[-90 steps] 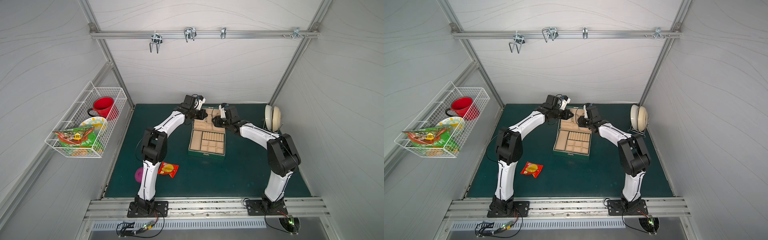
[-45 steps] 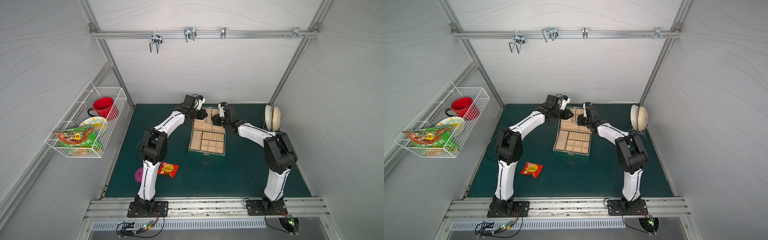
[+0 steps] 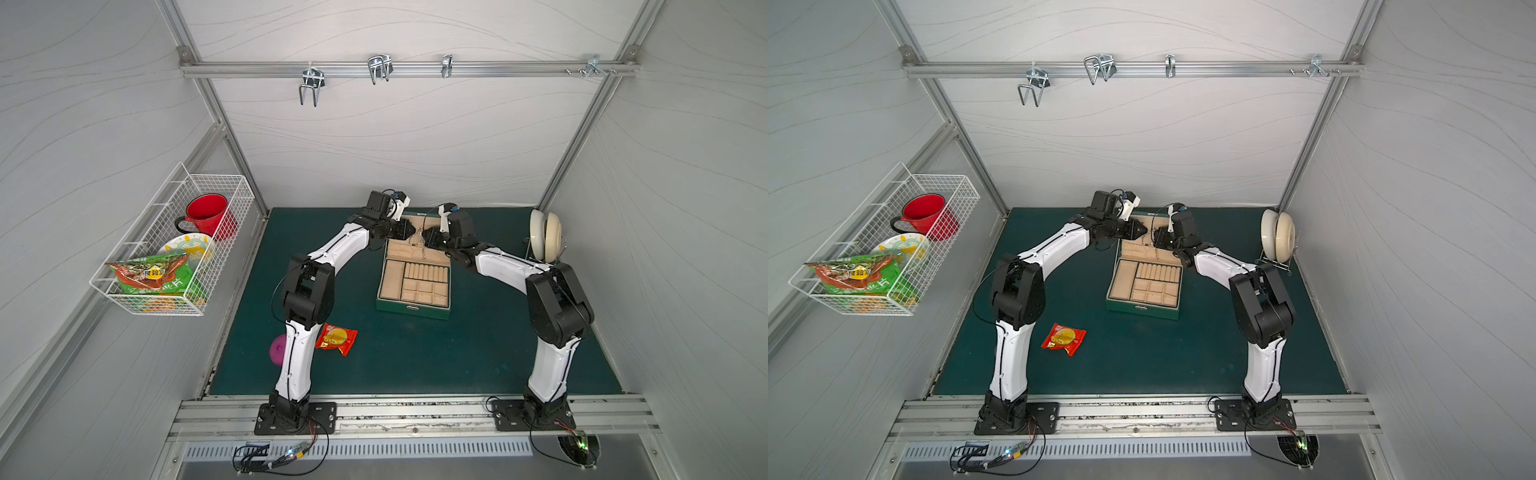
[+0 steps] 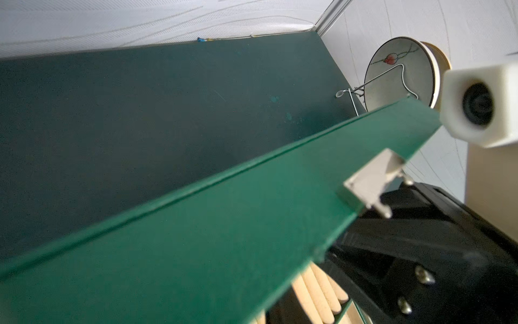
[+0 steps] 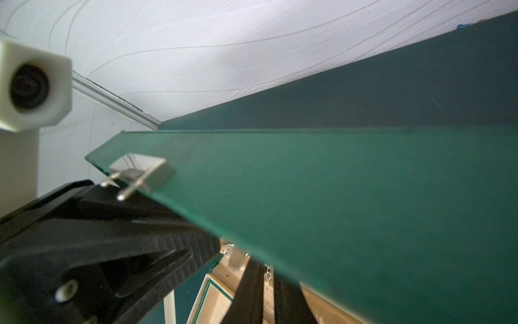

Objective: Put jewelry chain into jewelry box
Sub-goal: Hang the necklace on the jewelry box clasp.

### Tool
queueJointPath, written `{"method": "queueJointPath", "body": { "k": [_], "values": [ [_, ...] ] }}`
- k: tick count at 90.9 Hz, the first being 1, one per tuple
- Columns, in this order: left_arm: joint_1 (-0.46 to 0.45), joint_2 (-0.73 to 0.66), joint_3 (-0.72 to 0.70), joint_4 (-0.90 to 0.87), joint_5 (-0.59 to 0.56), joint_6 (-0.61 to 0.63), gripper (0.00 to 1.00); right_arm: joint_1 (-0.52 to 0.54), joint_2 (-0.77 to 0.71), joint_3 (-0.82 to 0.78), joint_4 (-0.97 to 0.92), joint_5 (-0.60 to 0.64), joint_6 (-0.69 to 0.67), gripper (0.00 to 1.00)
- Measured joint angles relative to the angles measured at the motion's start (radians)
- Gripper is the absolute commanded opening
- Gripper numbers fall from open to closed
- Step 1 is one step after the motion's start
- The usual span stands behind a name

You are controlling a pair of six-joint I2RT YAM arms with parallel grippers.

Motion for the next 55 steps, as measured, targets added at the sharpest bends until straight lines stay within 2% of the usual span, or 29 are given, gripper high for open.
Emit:
{"method": "queueJointPath", "body": {
  "k": [19,31,46,55],
  "values": [
    [0.001,-0.021,-0.072,0.021,-0.009,0.007,0.34,-0.007,-0.003,-0.020,0.011,0.010,0.020,0.15],
    [0.003,-0.057,-0.132,0.049,-0.011,0.010,0.43,-0.007,-0.025,-0.039,0.012,-0.002,0.019,0.23],
    [0.004,-0.158,-0.238,0.105,0.003,0.010,0.51,-0.012,-0.113,-0.098,-0.024,-0.067,-0.003,0.42],
    [0.008,-0.235,-0.314,0.152,0.024,0.007,0.56,-0.023,-0.211,-0.169,-0.056,-0.125,-0.037,0.67]
  ]
}}
